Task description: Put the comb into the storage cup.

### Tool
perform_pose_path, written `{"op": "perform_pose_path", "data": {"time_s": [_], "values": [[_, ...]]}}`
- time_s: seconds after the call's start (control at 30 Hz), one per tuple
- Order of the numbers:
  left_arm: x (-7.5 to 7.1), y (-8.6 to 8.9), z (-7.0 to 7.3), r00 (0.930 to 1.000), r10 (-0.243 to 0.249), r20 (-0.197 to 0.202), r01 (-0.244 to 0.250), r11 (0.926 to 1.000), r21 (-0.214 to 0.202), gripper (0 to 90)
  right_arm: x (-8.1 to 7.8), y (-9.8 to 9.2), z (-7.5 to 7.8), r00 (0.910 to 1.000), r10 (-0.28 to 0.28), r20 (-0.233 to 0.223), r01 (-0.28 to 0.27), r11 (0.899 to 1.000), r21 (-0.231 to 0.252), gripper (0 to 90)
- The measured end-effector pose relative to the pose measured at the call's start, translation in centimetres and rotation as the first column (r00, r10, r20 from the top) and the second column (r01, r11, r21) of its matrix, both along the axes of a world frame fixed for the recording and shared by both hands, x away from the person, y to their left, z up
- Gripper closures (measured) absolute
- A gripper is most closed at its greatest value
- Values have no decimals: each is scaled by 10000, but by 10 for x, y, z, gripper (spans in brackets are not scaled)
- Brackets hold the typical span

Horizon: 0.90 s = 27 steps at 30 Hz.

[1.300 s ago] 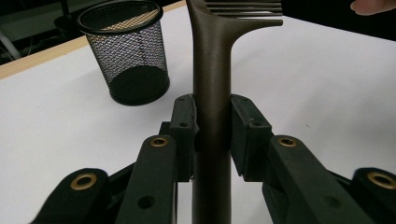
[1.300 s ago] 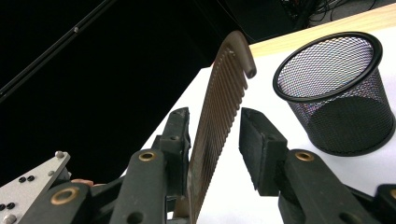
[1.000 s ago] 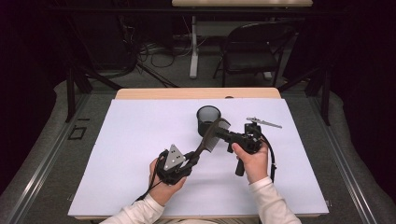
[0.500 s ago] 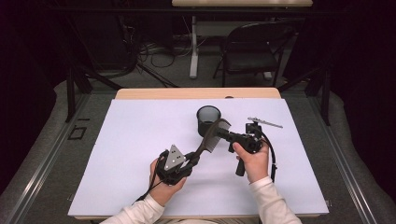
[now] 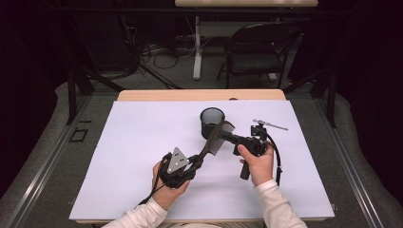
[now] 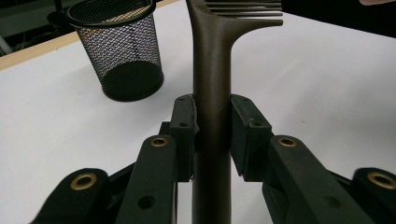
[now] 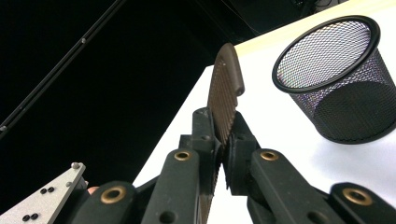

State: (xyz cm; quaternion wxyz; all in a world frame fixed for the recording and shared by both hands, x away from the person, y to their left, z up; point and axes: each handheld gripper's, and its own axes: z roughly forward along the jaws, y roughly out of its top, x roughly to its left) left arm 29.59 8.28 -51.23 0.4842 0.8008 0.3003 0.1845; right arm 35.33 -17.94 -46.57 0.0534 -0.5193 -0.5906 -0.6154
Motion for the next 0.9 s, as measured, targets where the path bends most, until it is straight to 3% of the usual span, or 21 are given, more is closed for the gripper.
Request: {"op": "perform_pose_path", "data": {"time_s": [0.27,0.9], "values": [[0,0,-1,10000,-8,-9,8,10000,47,726,1,-1,-2,9998,21,-173,-15,9995,331,872],[0,-1,-3,10000,15,-33,-15,10000,19,723,2,-3,-3,9989,182,-439,-163,9990,426,874]]}}
